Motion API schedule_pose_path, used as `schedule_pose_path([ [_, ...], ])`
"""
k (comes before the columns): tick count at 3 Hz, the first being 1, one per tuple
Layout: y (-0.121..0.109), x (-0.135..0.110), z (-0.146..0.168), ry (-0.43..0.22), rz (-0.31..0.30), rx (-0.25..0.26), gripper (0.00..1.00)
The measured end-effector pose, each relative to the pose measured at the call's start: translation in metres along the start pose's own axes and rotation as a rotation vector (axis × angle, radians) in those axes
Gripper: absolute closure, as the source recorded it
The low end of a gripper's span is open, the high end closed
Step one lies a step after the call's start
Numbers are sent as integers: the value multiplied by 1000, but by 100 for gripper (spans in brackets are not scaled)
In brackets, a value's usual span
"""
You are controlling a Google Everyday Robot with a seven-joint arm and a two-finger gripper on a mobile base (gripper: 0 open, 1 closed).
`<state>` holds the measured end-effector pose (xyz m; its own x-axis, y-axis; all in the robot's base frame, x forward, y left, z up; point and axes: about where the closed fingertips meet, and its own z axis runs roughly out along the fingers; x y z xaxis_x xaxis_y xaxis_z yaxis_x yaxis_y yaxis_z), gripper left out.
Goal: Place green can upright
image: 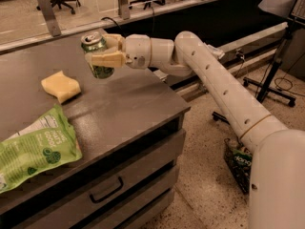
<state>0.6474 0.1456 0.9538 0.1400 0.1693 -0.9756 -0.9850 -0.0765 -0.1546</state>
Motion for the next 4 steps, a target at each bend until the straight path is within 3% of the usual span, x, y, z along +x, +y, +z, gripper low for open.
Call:
schedule_pose_path([
  [2,1,3,-46,-50,34,85,100],
  [4,4,15,-86,-57,86,167,100],
])
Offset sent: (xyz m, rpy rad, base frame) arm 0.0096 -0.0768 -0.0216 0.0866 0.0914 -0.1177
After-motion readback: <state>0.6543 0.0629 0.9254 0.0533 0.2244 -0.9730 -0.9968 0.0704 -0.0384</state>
